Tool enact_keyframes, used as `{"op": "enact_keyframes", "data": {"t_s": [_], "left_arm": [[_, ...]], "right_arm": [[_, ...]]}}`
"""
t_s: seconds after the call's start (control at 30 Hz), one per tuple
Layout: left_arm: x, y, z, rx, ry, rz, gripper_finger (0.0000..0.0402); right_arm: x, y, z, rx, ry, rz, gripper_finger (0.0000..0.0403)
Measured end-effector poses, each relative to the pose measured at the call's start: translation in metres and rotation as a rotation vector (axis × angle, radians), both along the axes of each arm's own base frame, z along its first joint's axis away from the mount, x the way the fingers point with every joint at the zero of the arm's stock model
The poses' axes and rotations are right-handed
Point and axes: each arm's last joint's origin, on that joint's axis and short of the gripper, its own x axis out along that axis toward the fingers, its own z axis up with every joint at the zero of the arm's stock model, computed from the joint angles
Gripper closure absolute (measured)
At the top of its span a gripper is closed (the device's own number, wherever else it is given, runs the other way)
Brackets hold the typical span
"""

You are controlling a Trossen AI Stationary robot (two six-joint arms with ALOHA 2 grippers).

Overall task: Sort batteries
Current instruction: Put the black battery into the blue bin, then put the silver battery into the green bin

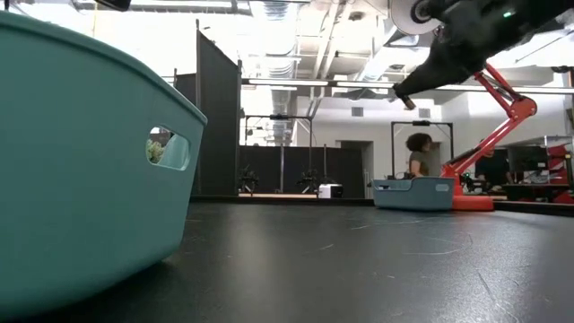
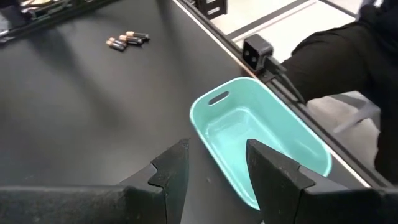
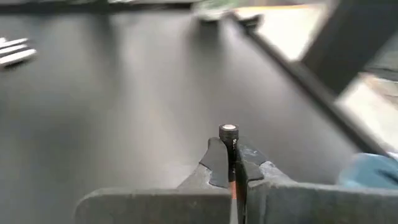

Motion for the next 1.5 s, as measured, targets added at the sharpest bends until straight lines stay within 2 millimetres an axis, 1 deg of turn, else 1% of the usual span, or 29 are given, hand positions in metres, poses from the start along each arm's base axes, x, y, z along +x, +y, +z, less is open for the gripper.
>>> {"op": "enact_keyframes", "data": {"t_s": [0.13, 0.33, 0.53, 0.7, 0.77, 0.83, 0.97, 1.1, 1.23, 1.37, 1.43, 1.5], "left_arm": [[0.000, 0.001, -0.001, 0.005, 0.012, 0.018, 0.0249], [-0.004, 0.004, -0.007, -0.014, 0.098, 0.081, 0.0249], [-0.009, 0.008, -0.015, -0.037, 0.221, 0.165, 0.0249], [-0.012, 0.010, -0.019, -0.049, 0.276, 0.209, 0.0249], [-0.013, 0.011, -0.019, -0.050, 0.282, 0.214, 0.0249], [-0.013, 0.011, -0.019, -0.049, 0.286, 0.216, 0.0249], [-0.014, 0.011, -0.020, -0.044, 0.299, 0.222, 0.0249], [-0.014, 0.012, -0.021, -0.049, 0.312, 0.232, 0.0249], [-0.017, 0.014, -0.023, -0.038, 0.348, 0.251, 0.0249], [-0.021, 0.013, -0.029, 0.004, 0.405, 0.242, 0.0249], [-0.021, 0.011, -0.034, 0.043, 0.432, 0.230, 0.0249], [-0.019, 0.008, -0.040, 0.074, 0.451, 0.222, 0.0249]], "right_arm": [[0.002, -0.026, 0.002, -0.014, -0.014, -0.214, 0.0403], [0.005, -0.070, -0.007, 0.044, -0.017, -0.480, 0.0403], [0.006, -0.104, -0.024, 0.086, 0.066, -0.625, 0.0403], [0.005, -0.122, -0.040, 0.152, 0.136, -0.689, 0.0400], [0.005, -0.126, -0.045, 0.158, 0.159, -0.701, 0.0390], [0.006, -0.128, -0.048, 0.158, 0.175, -0.711, 0.0370], [0.007, -0.131, -0.053, 0.161, 0.192, -0.725, 0.0316], [0.006, -0.132, -0.053, 0.162, 0.189, -0.729, 0.0262], [0.007, -0.132, -0.052, 0.158, 0.183, -0.726, 0.0221], [0.010, -0.128, -0.048, 0.134, 0.174, -0.684, 0.0200], [0.012, -0.122, -0.044, 0.112, 0.166, -0.639, 0.0197], [0.017, -0.116, -0.037, 0.087, 0.120, -0.583, 0.0197]]}}
